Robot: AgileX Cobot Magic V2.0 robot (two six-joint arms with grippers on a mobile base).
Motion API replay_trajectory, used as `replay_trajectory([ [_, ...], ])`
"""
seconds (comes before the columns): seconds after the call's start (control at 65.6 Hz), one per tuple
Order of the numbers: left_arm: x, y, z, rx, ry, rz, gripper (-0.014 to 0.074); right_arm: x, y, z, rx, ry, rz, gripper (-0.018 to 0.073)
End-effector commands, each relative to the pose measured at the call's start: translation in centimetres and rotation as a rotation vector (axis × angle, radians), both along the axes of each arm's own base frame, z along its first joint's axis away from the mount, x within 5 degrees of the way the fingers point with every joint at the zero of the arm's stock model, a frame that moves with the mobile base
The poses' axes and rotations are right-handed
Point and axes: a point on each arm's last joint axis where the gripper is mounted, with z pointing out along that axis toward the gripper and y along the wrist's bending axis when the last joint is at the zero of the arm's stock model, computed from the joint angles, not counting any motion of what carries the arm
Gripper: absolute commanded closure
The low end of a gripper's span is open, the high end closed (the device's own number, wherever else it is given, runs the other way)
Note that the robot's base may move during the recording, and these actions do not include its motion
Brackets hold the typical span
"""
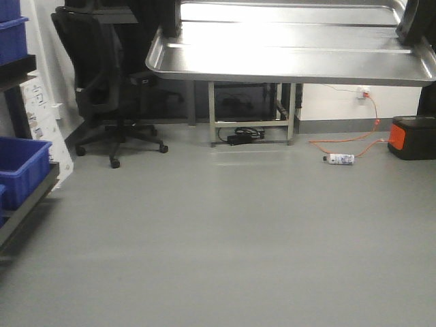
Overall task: Grab silver tray and place in blue box
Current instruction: 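Hold the silver tray while driving the base to the blue bin rack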
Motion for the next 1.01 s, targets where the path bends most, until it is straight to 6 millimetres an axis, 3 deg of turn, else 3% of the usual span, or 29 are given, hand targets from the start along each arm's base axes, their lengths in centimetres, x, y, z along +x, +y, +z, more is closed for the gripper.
replay_trajectory([
  [0.0,-0.88,1.36,2.44,0.018,-0.05,-0.001,0.0701,-0.1,-0.57,2.43,-0.019,-0.134,0.006,0.0501],
  [0.991,-0.93,1.3,2.42,0.011,-0.044,-0.003,0.0701,-0.07,-0.57,2.41,-0.019,-0.134,0.006,0.0501],
])
